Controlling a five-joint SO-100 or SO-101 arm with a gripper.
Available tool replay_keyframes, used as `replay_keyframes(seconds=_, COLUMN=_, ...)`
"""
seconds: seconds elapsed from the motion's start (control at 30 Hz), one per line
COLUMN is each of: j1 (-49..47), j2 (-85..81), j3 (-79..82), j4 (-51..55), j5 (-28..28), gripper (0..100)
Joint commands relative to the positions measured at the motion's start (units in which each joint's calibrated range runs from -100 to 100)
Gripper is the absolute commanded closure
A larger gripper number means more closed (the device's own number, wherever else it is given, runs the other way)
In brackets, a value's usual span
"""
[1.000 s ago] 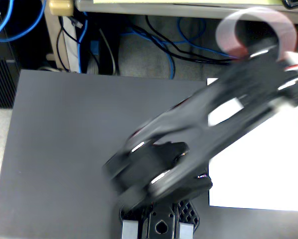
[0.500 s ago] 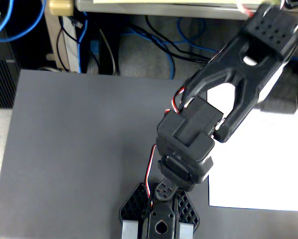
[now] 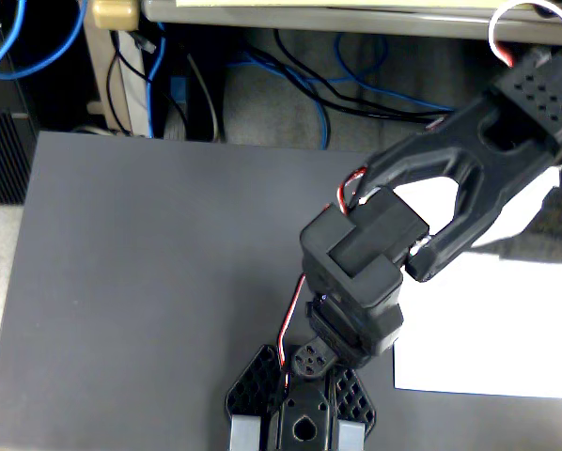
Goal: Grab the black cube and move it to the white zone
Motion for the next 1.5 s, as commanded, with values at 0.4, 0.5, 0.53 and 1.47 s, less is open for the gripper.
replay_keyframes(seconds=0.4, j1=1.0, j2=-0.4, j3=-5.4, j4=1.0, j5=4.0, gripper=70)
replay_keyframes(seconds=0.5, j1=3.9, j2=-0.4, j3=-5.4, j4=1.0, j5=4.1, gripper=54)
replay_keyframes(seconds=0.53, j1=3.9, j2=-0.4, j3=-5.4, j4=1.0, j5=4.1, gripper=50)
replay_keyframes(seconds=1.47, j1=-21.8, j2=-22.2, j3=-27.1, j4=-3.6, j5=-18.9, gripper=49)
